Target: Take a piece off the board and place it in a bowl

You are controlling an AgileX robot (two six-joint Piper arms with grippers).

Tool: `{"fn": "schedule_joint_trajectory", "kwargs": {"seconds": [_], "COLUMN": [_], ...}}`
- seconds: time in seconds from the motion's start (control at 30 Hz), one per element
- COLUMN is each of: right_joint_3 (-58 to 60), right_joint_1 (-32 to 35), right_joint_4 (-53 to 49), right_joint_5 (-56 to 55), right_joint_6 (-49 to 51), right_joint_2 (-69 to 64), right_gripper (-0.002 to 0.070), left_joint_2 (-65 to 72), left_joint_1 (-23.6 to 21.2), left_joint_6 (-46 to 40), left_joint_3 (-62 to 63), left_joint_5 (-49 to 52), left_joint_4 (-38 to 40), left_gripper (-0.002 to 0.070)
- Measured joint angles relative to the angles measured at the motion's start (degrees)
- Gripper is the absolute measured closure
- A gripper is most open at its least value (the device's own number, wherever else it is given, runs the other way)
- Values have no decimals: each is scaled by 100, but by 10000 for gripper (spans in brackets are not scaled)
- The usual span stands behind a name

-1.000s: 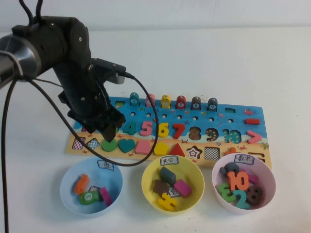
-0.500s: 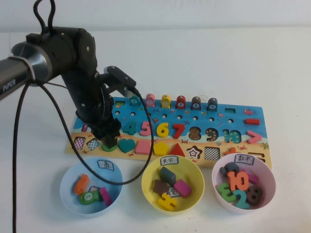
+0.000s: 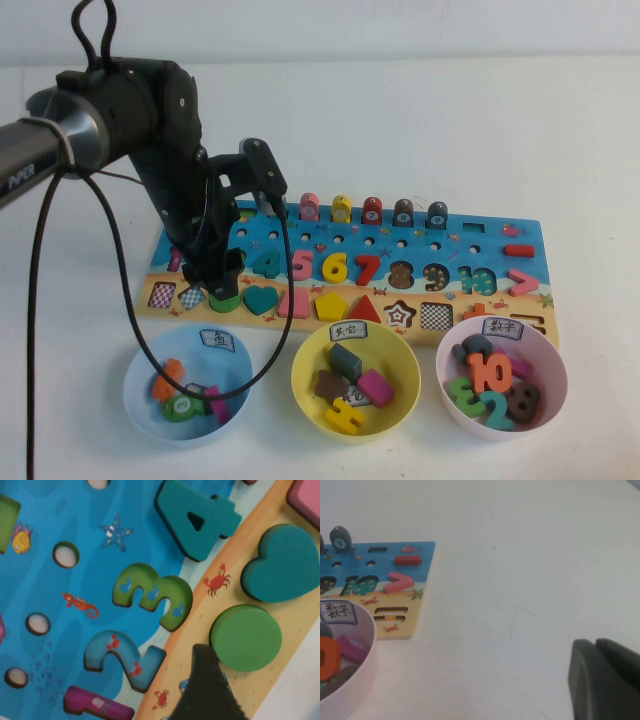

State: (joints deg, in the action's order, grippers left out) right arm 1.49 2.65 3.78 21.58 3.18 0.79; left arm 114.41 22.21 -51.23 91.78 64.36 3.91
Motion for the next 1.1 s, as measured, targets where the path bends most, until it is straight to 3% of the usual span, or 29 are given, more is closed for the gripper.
{"fn": "schedule_joint_trajectory", "kwargs": {"seconds": [1.1], "right_joint_3": [0], "right_joint_1": [0], "right_joint_4": [0], "right_joint_5": [0], "right_joint_6": [0], "right_joint_2": [0], "right_gripper": [694], "left_joint_2": [486], "left_joint_1": [0], "left_joint_6": [26], "left_joint_3": [0], "left_joint_5": [-212], "left_joint_4": [0], "left_gripper": [258]}}
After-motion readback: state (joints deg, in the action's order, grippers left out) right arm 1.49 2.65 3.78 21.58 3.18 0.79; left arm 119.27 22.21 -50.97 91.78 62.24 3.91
